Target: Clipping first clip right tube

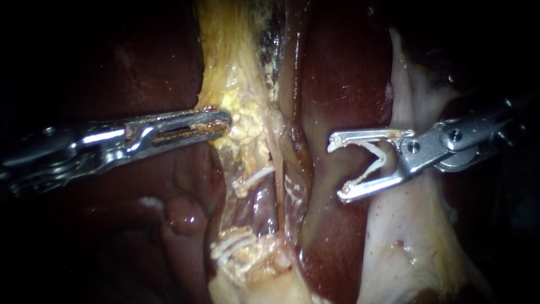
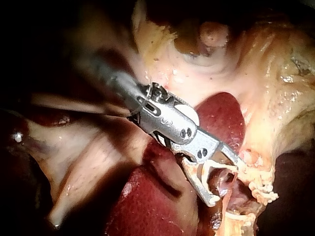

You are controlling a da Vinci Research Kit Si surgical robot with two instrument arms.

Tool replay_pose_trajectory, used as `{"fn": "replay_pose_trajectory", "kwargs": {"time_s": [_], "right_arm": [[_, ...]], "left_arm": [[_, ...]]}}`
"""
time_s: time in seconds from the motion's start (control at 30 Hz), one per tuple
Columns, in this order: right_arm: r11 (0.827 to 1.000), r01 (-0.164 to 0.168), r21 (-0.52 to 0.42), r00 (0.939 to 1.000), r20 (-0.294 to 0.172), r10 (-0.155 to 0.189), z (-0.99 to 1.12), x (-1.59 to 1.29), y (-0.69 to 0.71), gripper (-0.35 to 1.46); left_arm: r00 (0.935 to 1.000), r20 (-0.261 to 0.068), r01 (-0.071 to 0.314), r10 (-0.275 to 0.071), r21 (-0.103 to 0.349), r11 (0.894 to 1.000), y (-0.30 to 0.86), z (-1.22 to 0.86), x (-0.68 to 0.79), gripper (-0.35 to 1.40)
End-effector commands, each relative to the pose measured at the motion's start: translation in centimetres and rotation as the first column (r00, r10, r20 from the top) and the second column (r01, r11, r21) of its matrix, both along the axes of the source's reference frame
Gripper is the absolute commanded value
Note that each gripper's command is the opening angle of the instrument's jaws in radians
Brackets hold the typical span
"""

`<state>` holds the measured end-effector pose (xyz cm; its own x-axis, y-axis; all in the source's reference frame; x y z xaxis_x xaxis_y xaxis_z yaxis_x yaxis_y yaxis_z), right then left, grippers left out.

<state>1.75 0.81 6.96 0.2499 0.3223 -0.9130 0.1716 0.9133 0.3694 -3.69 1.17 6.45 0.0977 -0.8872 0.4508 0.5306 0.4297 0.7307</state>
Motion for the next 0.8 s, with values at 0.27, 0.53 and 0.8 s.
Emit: {"fn": "replay_pose_trajectory", "kwargs": {"time_s": [0.27,0.53,0.8], "right_arm": [[0.999,0.029,0.031,0.9995,-0.013,-0.029,0.12,0.13,-0.18,0.6],[0.978,0.052,0.203,0.9985,0.004,-0.054,0.42,0.42,-0.53,0.59],[0.964,0.071,0.256,0.9959,0.036,-0.083,0.75,0.58,-0.72,0.59]], "left_arm": [[1.0,0.0,0.001,-0.001,0.012,1.0,0.17,-0.23,0.19,-0.35],[0.999,0.007,0.045,-0.045,-0.006,0.999,0.37,-0.56,0.51,-0.35],[0.9982,0.014,0.059,-0.059,-0.017,0.998,0.33,-0.83,0.57,-0.35]]}}
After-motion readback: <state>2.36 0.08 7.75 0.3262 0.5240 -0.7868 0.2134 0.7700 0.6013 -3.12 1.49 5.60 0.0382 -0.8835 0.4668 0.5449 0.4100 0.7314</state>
